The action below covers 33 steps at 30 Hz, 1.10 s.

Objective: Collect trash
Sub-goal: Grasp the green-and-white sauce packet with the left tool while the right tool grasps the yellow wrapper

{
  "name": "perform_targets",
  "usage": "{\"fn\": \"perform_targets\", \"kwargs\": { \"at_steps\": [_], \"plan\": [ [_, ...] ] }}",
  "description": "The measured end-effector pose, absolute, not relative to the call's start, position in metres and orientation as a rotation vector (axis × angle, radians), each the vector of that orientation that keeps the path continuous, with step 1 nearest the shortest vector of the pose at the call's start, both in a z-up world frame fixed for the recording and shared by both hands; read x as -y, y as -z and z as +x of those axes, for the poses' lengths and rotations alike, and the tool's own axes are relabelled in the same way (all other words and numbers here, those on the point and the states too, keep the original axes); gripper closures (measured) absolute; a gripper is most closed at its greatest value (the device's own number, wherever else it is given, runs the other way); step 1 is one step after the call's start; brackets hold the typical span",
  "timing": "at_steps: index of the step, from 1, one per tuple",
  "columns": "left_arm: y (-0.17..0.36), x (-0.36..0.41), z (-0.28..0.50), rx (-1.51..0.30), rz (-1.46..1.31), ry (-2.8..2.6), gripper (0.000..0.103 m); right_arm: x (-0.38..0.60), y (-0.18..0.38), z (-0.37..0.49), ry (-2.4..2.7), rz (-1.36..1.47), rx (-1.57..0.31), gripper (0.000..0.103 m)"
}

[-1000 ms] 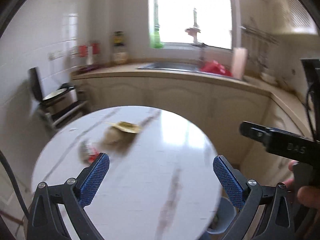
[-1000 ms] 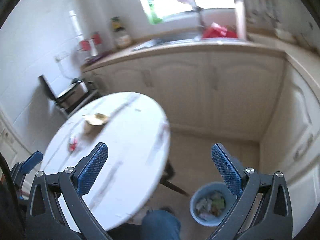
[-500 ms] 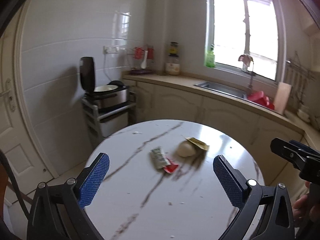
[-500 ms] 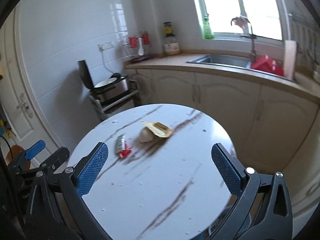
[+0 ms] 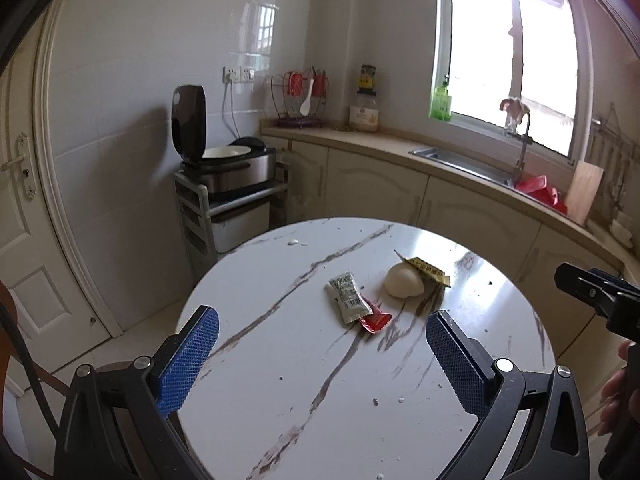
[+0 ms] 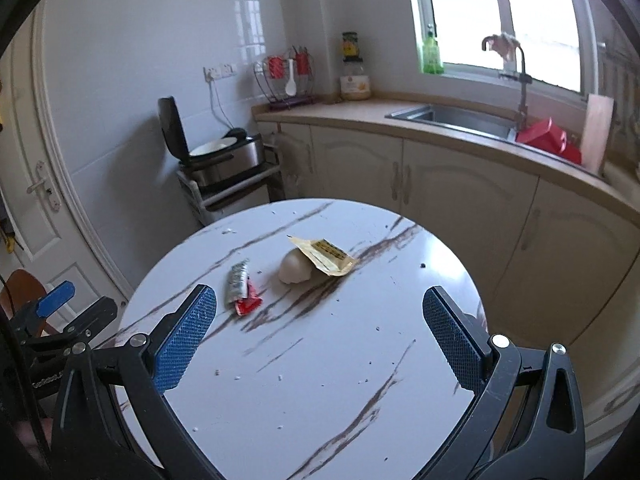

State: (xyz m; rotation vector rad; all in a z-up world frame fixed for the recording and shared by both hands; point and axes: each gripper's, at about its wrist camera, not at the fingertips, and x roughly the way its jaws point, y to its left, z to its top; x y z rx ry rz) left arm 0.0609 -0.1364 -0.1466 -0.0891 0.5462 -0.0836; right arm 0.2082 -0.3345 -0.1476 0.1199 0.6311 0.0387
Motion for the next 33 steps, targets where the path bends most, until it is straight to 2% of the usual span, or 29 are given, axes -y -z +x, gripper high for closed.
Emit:
{"fn": "perform_targets", "kwargs": {
  "at_steps": [15,28,32,33],
  "plan": [
    [0.203,0.159,0.257,-0.800,-0.041,0.064,0.003,0.355,0.230,0.311,-0.046,0.084,-0.853,0.000],
    [0.234,0.155,0.356,-0.892,-0.062,0.091,0.004,0.353,0.285,0.387,-0.035,-0.064,-0.990,0.000],
    [0.240,0.144,0.375,-0.895,-0.105,0.090,0.014,0.349,0.290,0.400,-0.044,-0.088,-0.994,0.003],
    [0.240,0.142,0.378,-0.894,-0.105,0.093,0.020,0.347,0.291,0.404,-0.050,-0.093,-0.992,0.004]
  ]
}}
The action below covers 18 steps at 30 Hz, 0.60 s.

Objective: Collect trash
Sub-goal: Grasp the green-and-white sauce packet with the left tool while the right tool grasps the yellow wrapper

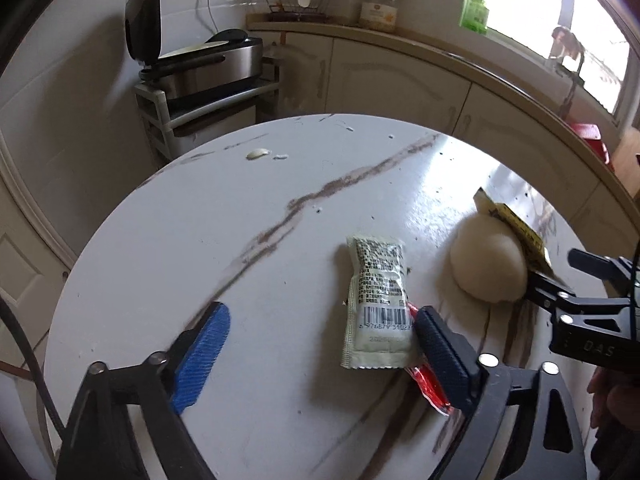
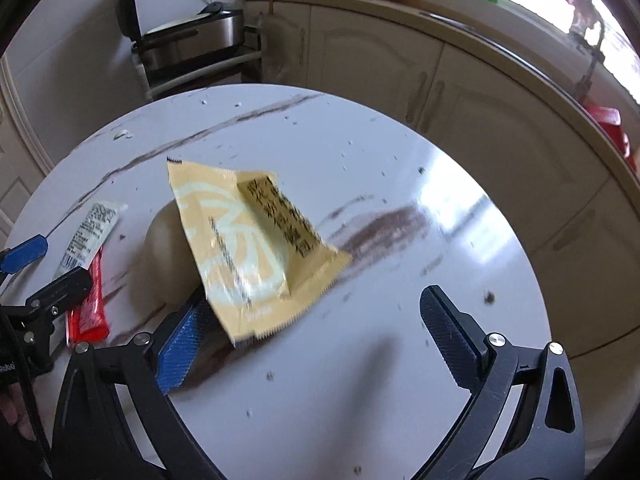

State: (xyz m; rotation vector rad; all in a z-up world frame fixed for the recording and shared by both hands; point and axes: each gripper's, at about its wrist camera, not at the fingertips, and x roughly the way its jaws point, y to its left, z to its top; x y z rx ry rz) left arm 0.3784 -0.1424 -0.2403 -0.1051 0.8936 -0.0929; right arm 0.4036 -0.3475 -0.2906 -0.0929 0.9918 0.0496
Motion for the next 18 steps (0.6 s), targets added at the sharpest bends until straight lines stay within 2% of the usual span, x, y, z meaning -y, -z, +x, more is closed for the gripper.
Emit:
{"fn": "perform_targets", "kwargs": {
  "at_steps": [1,3,5,6,8,9,11,18],
  "plan": [
    [0.240,0.141,0.386,-0.891,-0.103,0.100,0.024,0.346,0.291,0.407,-0.058,-0.101,-0.991,0.007],
    [0.240,0.138,0.392,-0.888,-0.101,0.123,0.038,0.343,0.292,0.415,-0.077,-0.118,-0.989,0.013],
    [0.244,0.136,0.399,-0.887,-0.099,0.146,0.049,0.339,0.292,0.421,-0.115,-0.119,-0.995,0.036],
    [0.245,0.135,0.404,-0.886,-0.098,0.163,0.056,0.337,0.292,0.423,-0.123,-0.121,-0.996,0.041],
    [0.249,0.132,0.404,-0.887,-0.107,0.191,0.071,0.334,0.291,0.424,-0.143,-0.126,-0.989,0.057],
    [0.249,0.131,0.407,-0.885,-0.103,0.198,0.074,0.333,0.291,0.426,-0.156,-0.122,-0.990,0.060],
    [0.251,0.128,0.407,-0.878,-0.094,0.209,0.076,0.332,0.290,0.426,-0.160,-0.122,-0.986,0.066],
    [0.251,0.112,0.389,-0.856,-0.118,0.219,0.079,0.352,0.288,0.417,-0.207,0.013,-0.981,0.070]
  ]
}}
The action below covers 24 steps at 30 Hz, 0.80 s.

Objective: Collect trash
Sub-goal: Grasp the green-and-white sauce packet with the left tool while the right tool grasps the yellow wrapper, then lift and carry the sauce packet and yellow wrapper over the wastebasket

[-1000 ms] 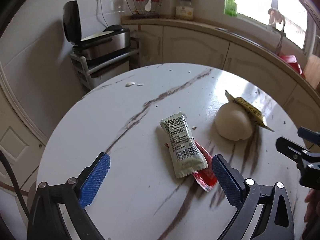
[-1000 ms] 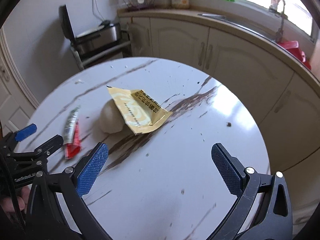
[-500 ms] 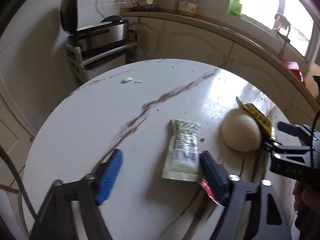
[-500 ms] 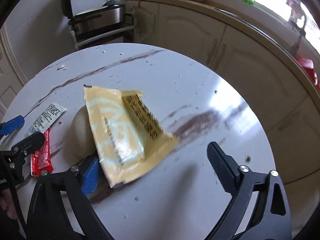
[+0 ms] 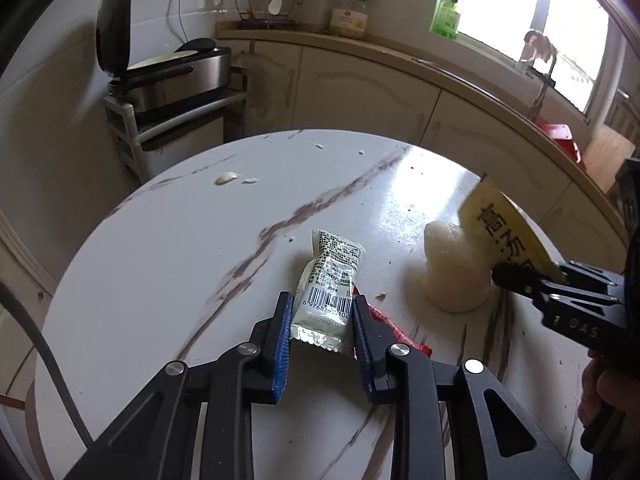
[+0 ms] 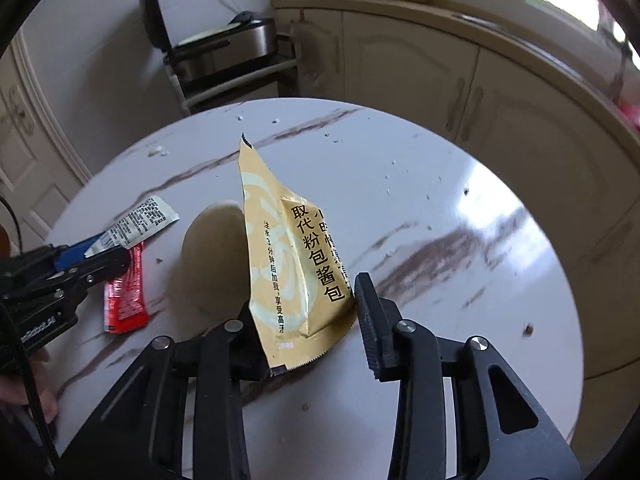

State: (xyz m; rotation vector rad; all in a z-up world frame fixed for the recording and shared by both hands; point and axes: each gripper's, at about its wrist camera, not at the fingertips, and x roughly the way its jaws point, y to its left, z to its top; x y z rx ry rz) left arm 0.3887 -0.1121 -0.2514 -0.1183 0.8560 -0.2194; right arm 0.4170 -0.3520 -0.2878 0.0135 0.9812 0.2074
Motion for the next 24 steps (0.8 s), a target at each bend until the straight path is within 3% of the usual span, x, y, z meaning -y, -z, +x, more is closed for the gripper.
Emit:
{"fn": "perform_targets", "kwargs": {
  "at_steps": [24],
  "plan": [
    [0.202,0.124,0.241,-0.783,-0.057,0.286,0.079,0.373,0.261,0.323,-0.230,0.174,-0.943,0.074]
  ]
}}
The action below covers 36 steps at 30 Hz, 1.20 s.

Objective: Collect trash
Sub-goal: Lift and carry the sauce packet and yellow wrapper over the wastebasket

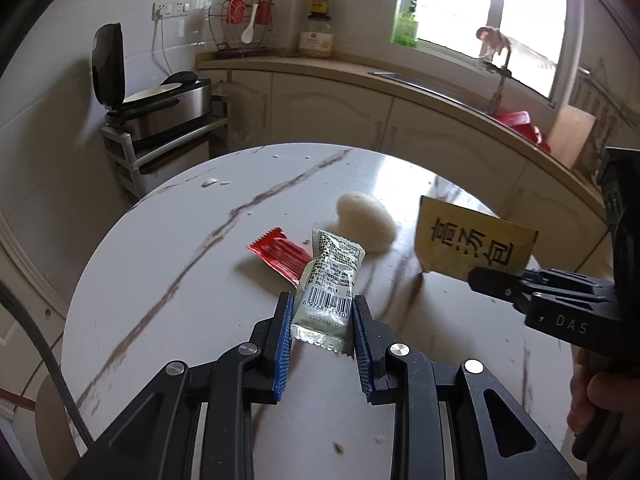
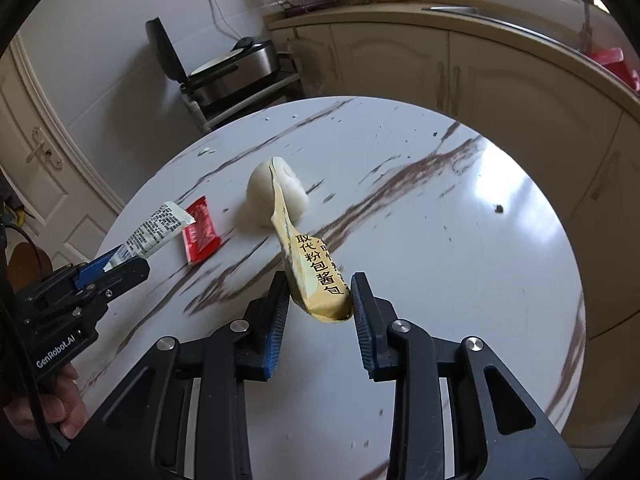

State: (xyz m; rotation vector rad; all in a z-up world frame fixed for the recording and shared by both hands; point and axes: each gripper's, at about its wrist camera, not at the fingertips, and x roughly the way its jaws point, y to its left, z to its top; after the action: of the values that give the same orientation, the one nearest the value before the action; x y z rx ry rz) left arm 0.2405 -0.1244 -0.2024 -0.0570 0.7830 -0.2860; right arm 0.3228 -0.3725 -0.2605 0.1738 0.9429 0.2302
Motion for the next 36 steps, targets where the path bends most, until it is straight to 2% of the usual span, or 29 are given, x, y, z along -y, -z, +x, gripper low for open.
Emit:
{"fn": "perform_targets", "kwargs": {
  "at_steps": [9,14,16,20,22,36],
  "plan": [
    [0.195,0.129,0.204,-0.803,-0.038,0.316,0.079,0.368,0.276,0.300,-0.224,0.157,-0.992,0.073],
    [0.188,0.132,0.198,-0.807,-0.032,0.310,0.079,0.361,0.286,0.304,-0.196,0.123,-1.006,0.060],
    [0.185,0.132,0.196,-0.804,-0.033,0.307,0.079,0.359,0.285,0.307,-0.192,0.124,-1.005,0.059],
    [0.182,0.129,0.195,-0.800,-0.032,0.307,0.079,0.355,0.284,0.310,-0.194,0.096,-1.003,0.073],
    [0.181,0.129,0.194,-0.798,-0.033,0.306,0.079,0.356,0.281,0.304,-0.207,0.121,-0.990,0.075],
    [0.158,0.169,0.159,-0.745,0.006,0.393,0.079,0.395,0.234,0.242,-0.217,0.218,-0.879,0.076]
  ]
}}
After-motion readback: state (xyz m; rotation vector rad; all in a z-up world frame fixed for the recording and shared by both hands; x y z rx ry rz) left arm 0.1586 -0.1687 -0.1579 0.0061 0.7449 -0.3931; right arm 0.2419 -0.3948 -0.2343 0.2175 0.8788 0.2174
